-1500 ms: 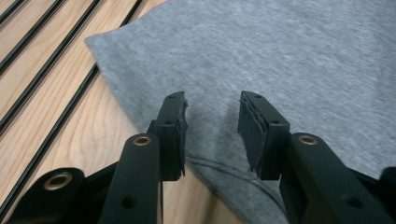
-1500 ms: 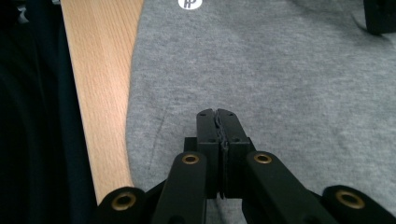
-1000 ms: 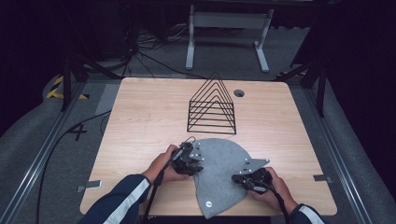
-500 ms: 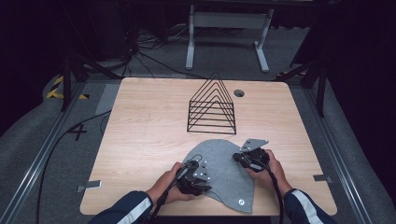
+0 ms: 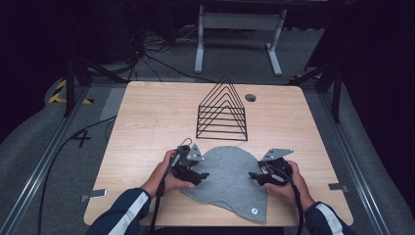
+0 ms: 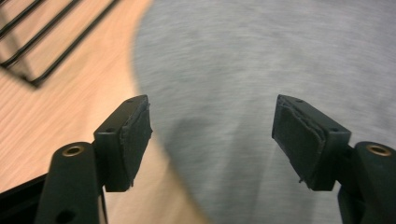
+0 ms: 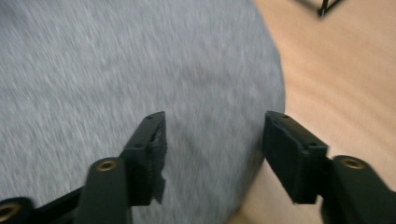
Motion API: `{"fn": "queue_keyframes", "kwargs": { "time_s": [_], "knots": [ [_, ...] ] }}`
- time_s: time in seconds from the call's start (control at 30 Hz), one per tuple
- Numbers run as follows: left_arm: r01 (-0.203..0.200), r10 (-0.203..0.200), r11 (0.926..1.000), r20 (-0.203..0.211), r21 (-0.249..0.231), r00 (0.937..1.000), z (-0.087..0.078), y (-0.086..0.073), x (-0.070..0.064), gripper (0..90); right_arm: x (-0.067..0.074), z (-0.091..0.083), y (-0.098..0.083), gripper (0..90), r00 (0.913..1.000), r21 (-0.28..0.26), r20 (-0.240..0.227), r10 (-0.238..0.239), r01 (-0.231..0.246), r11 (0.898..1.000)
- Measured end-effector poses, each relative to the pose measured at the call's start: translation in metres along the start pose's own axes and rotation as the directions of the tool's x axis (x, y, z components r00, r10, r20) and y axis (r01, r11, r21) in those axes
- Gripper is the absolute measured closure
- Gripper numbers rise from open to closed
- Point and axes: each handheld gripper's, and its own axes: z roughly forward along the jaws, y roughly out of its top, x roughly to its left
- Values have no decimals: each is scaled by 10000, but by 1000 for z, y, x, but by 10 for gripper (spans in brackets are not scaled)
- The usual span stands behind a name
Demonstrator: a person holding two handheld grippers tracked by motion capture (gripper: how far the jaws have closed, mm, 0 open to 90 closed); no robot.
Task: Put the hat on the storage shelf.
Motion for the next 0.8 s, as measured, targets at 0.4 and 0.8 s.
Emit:
{"fn": "queue_keyframes", "kwargs": {
  "time_s": [0.4, 0.8],
  "knots": [
    [382, -391, 9979, 160, 531, 9991, 24, -3, 19, 159, 2, 1, -10, 234, 9984, 154, 159, 541, -544, 9984],
    [103, -139, 9989, 784, 450, 9968, 22, 4, -1, 500, 1, 1, -2, 651, 9986, 84, -323, 430, -428, 9991]
  ]
}}
